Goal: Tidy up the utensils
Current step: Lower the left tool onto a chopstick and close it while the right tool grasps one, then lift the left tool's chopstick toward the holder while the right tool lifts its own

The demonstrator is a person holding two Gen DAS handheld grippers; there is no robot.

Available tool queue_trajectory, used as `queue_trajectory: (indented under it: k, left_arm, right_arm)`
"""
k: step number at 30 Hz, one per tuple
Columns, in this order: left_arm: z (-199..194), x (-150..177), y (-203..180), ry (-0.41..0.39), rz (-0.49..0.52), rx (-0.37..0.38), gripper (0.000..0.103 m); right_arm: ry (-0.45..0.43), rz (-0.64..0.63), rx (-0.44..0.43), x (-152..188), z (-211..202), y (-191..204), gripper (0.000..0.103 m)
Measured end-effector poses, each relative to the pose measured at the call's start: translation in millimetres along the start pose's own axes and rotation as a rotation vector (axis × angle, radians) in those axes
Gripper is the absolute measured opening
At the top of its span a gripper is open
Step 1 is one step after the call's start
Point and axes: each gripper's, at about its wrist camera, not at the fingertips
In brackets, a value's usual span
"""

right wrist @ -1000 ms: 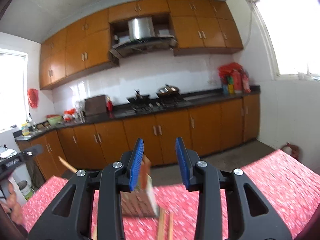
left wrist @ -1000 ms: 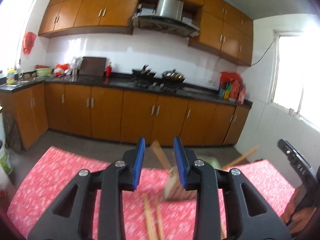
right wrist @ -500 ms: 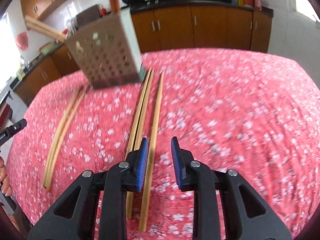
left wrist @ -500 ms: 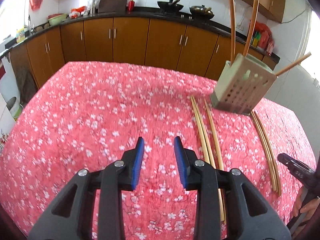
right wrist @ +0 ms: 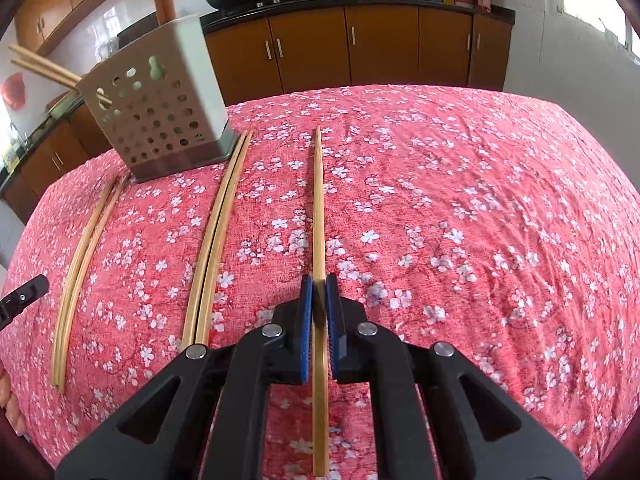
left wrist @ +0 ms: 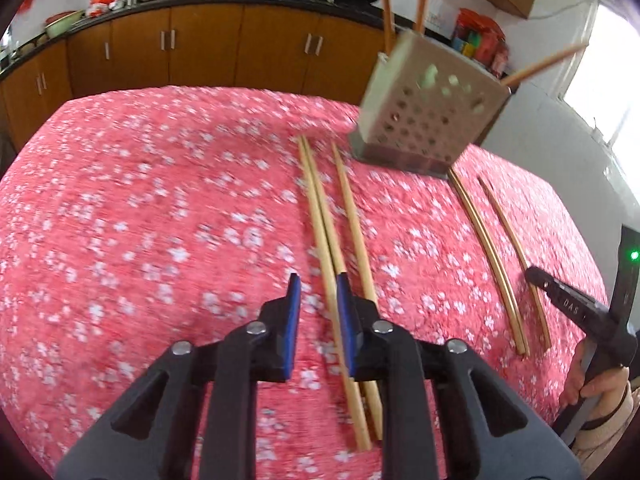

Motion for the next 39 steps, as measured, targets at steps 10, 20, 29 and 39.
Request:
queue_trajectory:
  k: [10, 20, 29, 39]
  left_arm:
    - [16.3, 7.8, -12.6, 0.033, 0.064, -0.049, 0.013]
    - [28.3, -3.6, -2.7, 0.019, 0.051, -0.154, 0.008]
    - [22.6, -10.1, 43.5, -0.030, -0.022, -0.171, 0.010]
    - [18.5, -8.2, 53.1, -0.040, -0.075, -0.123, 0.010]
  right_arm:
    - [-0.001, -0.012, 0.007, -1.4, 0.7, 4.3, 0.008]
    - [-0.001, -0.058, 0.013, -8.0, 7.5, 11.4, 0.008]
    - [-0.009, 0.019, 0.053, -16.5, 13.8, -16.2, 0.008]
    - [-0.010, 0.023, 0.048, -14.5, 14.9, -16.7, 0.008]
Point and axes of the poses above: each gripper's, at about its wrist camera, not at the fingertips, and z roughly the way its jaws point, y to its left, x to its underside
